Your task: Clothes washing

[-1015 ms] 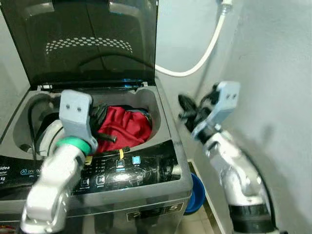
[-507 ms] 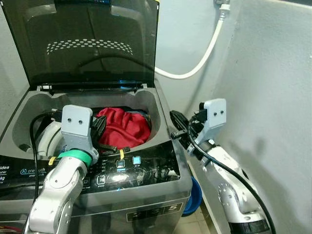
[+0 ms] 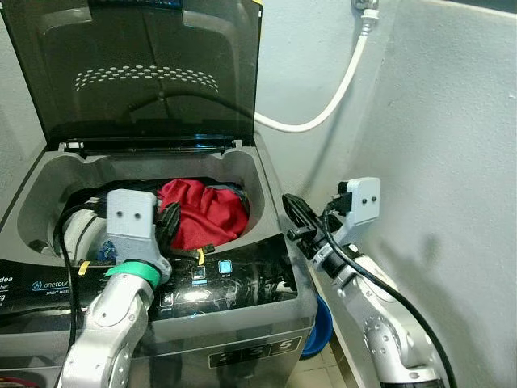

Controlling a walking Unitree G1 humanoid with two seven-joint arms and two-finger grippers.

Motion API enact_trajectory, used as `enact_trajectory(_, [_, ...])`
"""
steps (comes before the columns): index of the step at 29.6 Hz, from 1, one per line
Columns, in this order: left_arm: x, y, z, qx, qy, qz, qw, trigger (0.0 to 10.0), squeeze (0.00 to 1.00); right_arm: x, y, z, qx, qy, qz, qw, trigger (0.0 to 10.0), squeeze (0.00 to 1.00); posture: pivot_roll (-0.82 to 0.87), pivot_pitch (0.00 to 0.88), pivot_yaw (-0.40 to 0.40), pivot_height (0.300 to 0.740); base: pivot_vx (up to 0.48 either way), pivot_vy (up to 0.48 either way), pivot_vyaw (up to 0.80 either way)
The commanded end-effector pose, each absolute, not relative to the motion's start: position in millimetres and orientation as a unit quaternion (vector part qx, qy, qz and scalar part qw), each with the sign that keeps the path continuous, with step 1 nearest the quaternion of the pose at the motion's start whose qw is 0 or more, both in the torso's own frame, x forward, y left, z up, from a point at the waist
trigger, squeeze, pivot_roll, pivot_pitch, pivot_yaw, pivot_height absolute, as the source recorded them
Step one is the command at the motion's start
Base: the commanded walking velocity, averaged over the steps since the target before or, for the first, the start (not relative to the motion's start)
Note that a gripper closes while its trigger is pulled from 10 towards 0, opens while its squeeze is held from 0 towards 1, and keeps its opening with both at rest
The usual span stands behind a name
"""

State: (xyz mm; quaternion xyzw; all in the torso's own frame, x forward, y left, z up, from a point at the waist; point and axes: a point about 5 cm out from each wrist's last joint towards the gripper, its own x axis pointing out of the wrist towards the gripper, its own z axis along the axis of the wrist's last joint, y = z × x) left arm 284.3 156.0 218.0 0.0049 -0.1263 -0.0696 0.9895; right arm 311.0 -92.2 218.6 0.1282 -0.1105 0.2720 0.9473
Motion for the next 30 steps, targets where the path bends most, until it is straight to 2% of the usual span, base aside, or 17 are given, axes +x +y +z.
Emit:
enact_trajectory(1, [284,155,215,0.012,-0.125,-0.075,0.989,10.0,0.0,308,-92,217,0.128,-0.109,0.278,0.946,10.0,0.0,0.01,0.0,-0.016,0.74,0.0,0.0,0.0])
enact_trajectory(9, [279,157,215,-0.002,-0.121,-0.078,0.99,10.0,0.0,308,-89,220,0.129,-0.117,0.279,0.944,10.0,0.0,0.01,0.0,-0.013,0.74,0.0,0.0,0.0])
enact_trajectory(16, [276,157,217,-0.052,-0.135,-0.059,0.988,10.0,0.0,308,-89,221,0.122,-0.118,0.282,0.944,10.0,0.0,0.02,0.0,-0.022,0.74,0.0,0.0,0.0])
enact_trajectory(30, [271,152,214,-0.047,-0.142,-0.049,0.988,10.0,0.0,308,-85,221,0.113,-0.114,0.296,0.942,10.0,0.0,0.01,0.0,-0.044,0.74,0.0,0.0,0.0])
